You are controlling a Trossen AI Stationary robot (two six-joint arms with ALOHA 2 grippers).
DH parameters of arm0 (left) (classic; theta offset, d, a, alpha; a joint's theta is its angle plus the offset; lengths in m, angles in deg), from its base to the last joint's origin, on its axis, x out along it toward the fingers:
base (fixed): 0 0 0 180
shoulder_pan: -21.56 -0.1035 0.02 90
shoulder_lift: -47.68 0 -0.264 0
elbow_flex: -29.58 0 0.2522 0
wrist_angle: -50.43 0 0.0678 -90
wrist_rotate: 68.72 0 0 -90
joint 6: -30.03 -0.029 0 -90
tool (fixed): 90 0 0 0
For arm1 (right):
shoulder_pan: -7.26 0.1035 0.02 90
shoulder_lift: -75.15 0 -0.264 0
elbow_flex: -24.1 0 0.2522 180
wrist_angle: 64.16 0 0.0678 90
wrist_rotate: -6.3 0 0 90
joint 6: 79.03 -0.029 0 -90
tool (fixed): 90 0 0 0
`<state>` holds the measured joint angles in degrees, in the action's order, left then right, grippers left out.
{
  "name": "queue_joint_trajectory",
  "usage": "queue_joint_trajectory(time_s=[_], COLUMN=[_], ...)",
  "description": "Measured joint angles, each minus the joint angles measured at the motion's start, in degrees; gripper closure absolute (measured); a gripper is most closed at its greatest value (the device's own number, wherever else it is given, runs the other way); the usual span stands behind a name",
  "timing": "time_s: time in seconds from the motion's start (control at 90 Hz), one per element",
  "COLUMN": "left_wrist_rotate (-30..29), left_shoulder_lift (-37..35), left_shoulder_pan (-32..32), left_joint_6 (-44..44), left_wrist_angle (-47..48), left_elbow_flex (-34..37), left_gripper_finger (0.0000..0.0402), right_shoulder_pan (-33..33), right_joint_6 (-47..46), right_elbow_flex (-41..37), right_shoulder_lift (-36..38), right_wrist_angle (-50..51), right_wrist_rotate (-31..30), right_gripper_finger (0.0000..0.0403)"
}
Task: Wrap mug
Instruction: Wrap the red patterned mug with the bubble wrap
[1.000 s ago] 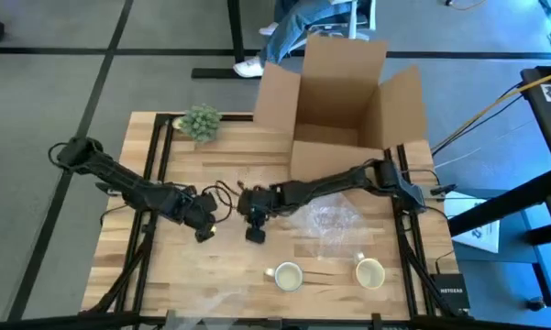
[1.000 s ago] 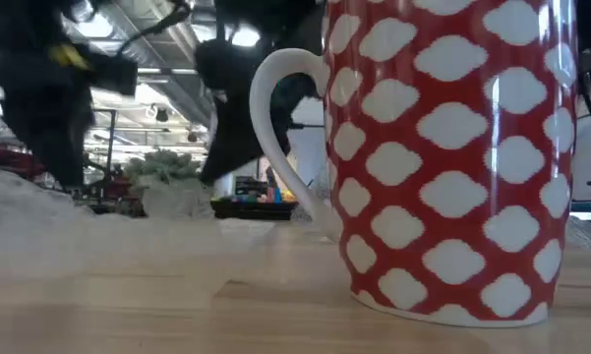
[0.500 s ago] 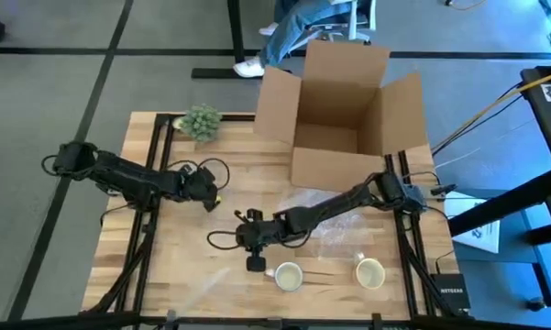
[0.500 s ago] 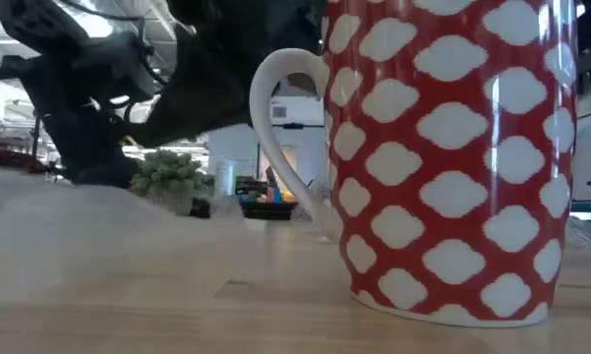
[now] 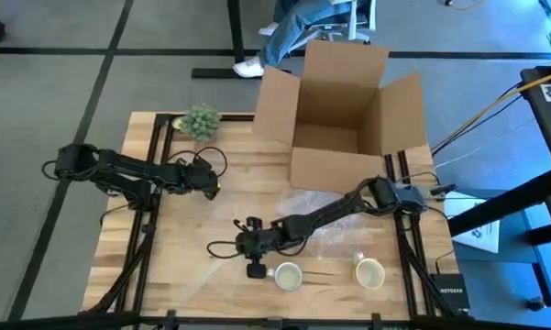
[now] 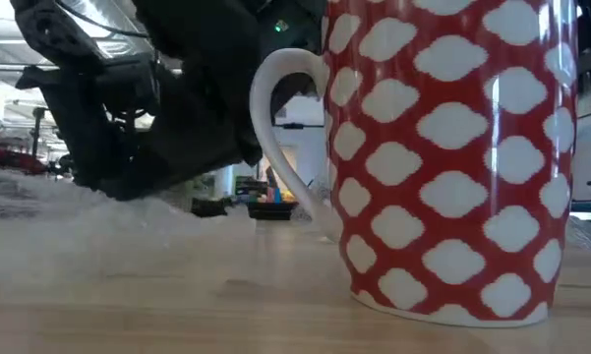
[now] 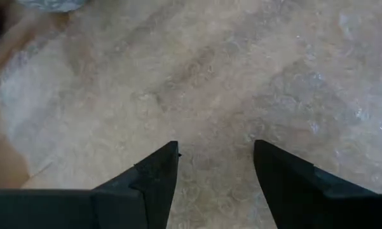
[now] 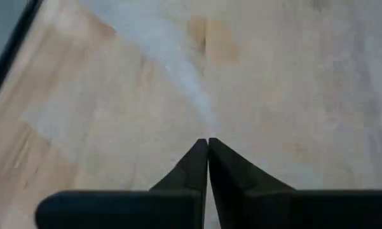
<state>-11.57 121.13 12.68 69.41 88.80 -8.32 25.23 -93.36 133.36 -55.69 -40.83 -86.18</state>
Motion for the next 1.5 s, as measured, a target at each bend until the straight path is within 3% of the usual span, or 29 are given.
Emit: queue_joint_trajectory(time_s=[0.556, 0.833, 0.933, 1.222, 1.5], left_wrist_rotate=[-0.1, 0.0, 0.0, 0.0, 2.4], left_shoulder_lift=[0.0, 0.0, 0.0, 0.0, -0.4], left_shoulder_pan=[-0.7, -0.7, -0.7, -0.7, 0.4], left_joint_6=[-2.4, -2.5, -3.4, -3.8, -7.1], left_wrist_angle=[0.3, -0.2, -0.2, -0.1, 1.0], left_elbow_flex=[0.0, 0.0, -0.1, 0.0, -0.9], left_gripper_finger=[0.0214, 0.0214, 0.0214, 0.0214, 0.0214], right_shoulder_pan=[-0.8, -0.7, -0.7, -0.4, -0.1], right_joint_6=[-1.7, 1.5, 1.3, 1.6, 5.4], right_elbow_flex=[0.6, 3.6, 3.2, 4.1, 13.8], right_shoulder_lift=[1.1, 0.9, -1.9, -0.7, 2.1], right_wrist_angle=[21.3, 12.3, 14.7, 22.4, 29.3], right_wrist_rotate=[0.7, 4.1, 5.9, 8.0, 7.6], right_gripper_finger=[0.0403, 0.0403, 0.0403, 0.0403, 0.0403])
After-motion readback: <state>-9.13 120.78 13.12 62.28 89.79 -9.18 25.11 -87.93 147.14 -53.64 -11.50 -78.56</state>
